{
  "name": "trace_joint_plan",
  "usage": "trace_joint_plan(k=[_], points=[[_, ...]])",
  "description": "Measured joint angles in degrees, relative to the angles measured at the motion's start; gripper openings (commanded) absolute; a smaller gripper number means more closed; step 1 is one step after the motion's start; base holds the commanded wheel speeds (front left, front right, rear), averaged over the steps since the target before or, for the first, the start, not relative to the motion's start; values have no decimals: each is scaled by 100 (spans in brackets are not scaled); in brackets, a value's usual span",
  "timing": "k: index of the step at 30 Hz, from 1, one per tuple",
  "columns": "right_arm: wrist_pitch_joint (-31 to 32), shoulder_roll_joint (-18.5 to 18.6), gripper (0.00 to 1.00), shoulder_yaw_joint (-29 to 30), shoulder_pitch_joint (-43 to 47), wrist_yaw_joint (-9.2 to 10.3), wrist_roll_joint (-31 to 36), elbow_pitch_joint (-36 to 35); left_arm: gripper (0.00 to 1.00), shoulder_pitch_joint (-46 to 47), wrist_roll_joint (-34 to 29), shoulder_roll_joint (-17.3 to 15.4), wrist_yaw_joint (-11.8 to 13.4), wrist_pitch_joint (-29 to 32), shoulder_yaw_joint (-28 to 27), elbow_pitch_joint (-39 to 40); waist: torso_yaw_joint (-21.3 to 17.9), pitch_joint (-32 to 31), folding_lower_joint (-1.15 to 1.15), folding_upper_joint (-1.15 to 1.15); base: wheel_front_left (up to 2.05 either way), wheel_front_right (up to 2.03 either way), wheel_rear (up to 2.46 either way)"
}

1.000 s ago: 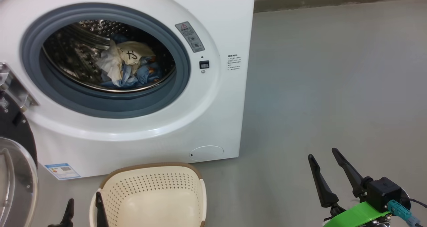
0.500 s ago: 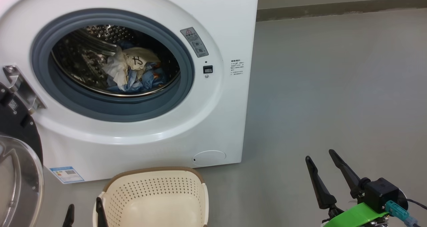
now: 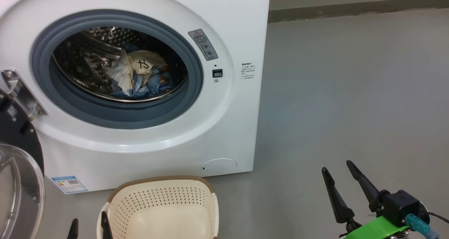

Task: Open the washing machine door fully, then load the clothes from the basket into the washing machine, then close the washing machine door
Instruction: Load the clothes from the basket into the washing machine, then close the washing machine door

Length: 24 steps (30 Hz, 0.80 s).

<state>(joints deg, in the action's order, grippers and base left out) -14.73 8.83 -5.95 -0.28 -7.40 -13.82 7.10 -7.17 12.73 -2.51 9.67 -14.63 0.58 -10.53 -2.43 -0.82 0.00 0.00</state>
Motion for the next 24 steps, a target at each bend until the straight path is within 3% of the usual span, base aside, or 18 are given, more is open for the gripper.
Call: trace_joint_plan(k=[24], points=[[0, -12, 100, 113, 49, 0, 0, 0, 100, -22, -103, 0, -1, 0, -4, 163, -39, 0, 0, 0, 0, 0, 0]])
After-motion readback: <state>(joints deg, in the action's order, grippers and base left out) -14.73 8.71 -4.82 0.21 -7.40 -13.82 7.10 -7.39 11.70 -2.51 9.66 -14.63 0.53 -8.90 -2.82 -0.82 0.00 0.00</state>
